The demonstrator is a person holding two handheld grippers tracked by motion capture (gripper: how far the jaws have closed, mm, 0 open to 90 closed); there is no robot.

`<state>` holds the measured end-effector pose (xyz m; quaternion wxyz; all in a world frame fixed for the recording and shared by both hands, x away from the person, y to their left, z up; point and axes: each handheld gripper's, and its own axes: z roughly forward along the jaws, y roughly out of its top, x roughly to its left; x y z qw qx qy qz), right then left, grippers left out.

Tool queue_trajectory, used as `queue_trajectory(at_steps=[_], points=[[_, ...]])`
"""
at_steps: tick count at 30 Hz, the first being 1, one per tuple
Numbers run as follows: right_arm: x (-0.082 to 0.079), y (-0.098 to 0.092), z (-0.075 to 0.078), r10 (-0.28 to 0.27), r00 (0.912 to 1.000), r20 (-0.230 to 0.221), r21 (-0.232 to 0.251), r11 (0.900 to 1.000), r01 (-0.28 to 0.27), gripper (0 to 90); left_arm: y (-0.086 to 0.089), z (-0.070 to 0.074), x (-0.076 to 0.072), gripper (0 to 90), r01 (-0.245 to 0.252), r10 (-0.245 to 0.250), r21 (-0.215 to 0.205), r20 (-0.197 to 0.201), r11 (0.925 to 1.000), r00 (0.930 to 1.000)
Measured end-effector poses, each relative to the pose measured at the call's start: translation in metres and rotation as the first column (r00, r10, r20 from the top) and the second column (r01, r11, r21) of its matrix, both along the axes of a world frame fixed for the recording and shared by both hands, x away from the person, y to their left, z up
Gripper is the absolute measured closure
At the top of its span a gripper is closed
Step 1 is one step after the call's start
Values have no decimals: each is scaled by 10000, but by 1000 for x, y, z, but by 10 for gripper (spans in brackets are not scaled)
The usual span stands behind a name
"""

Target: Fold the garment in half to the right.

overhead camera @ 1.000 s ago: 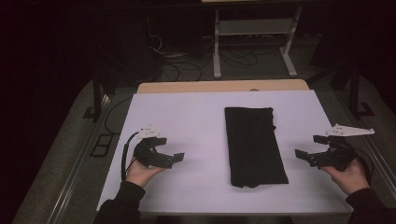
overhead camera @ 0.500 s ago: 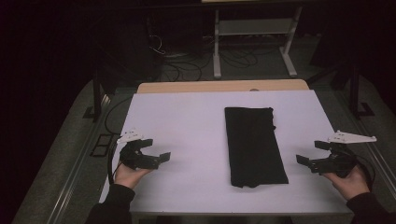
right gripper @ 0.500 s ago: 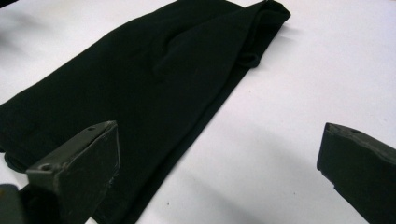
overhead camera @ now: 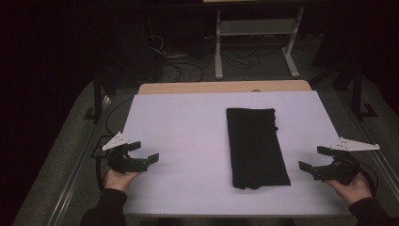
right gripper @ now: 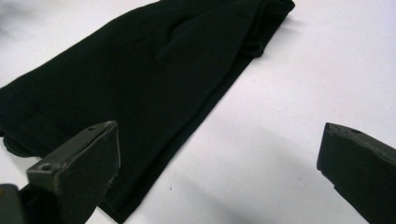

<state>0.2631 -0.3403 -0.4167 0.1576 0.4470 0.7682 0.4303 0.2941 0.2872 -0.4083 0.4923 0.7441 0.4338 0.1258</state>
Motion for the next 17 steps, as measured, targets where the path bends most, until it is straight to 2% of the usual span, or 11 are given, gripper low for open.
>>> queue_trajectory(at_steps=[8,13,17], points=[[-4,-1,-6,39,9999,-149,-23,10000,-39,0,12,-6,-4,0,-215,215,180,-7,9996,9998],[-5,-2,-8,107,9997,-231,202,9997,-103,0,16,-10,-3,0,-277,281,214,-198,9994,9994],[-5,-2,-9,134,9994,-307,330,9994,-123,0,15,-10,-3,0,-232,236,208,-170,9995,9996]])
